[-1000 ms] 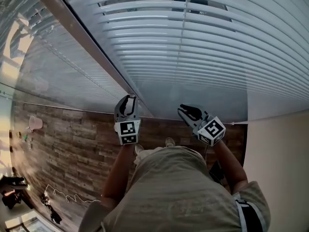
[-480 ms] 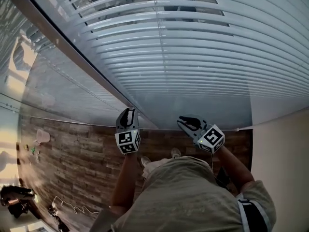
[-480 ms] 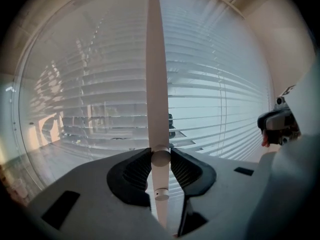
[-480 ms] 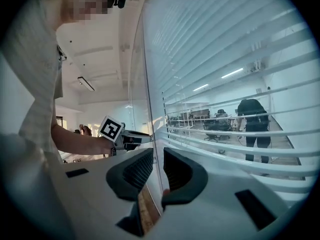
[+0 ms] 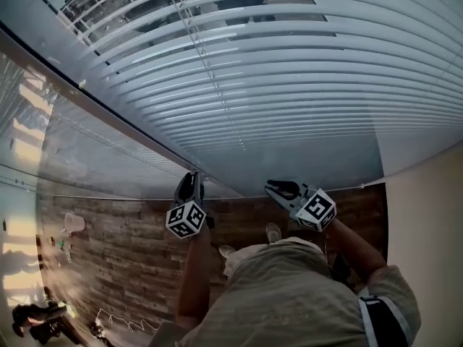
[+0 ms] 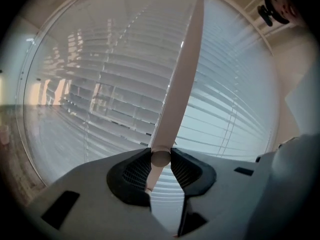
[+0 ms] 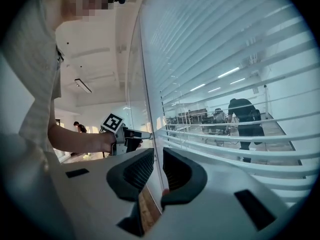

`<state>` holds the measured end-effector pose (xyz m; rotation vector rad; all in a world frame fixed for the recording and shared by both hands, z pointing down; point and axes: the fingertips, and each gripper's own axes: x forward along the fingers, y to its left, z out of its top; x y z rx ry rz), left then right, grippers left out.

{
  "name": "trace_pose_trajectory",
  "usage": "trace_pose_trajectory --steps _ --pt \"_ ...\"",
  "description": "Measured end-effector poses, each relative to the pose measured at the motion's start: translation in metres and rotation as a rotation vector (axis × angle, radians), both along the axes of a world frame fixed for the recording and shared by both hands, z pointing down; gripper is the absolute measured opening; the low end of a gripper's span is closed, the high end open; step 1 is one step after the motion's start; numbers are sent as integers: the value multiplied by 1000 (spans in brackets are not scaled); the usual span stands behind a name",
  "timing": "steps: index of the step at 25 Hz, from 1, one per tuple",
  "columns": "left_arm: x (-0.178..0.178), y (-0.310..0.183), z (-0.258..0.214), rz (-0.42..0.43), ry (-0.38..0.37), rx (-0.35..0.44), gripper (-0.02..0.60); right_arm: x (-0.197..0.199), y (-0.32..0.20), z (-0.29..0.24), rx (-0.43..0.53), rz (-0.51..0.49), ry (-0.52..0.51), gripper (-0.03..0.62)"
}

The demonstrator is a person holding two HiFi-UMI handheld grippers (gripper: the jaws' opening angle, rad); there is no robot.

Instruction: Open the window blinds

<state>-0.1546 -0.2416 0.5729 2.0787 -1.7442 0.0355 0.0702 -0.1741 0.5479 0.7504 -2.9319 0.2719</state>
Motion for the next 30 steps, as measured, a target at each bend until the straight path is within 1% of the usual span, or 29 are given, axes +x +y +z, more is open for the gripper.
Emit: trace_pose_trajectory --steps 3,6,10,11,15,19,22,23,24,25,26,28,30 --pt "2 6 7 -15 80 -9 133 1 9 8 -3 6 5 64" --pt "-13 -4 11 -33 202 -11 133 -14 -2 13 -12 8 5 64" --pt "-19 -12 14 -43 281 -10 133 -25 -5 21 -18 -8 10 64" --pt "-18 -11 15 -46 316 -15 133 -26 -1 22 -20 -13 13 64" --pt "-11 -7 11 -52 516 -23 133 -25 5 20 -23 -25 21 64" --pt "-12 -14 -6 -53 680 -19 133 -30 1 0 -15 -37 26 64" --pt "-12 -14 -3 -45 839 -16 132 -32 3 3 -7 -45 40 64" --pt "-11 -13 -2 -44 873 -16 133 -32 3 2 -3 -46 44 64" --pt "-11 -10 -3 -45 883 -14 133 -31 4 -1 2 -48 47 64" --pt "-11 -7 -5 -45 866 -8 133 -30 4 -5 11 -51 50 64" --pt "-12 -4 -9 -45 826 4 134 -28 2 -11 22 -55 50 64" --pt "-16 0 -12 -37 702 29 144 -27 0 -20 44 -62 46 64" --pt "-20 6 -10 -19 540 51 163 -27 1 -16 57 -65 41 64"
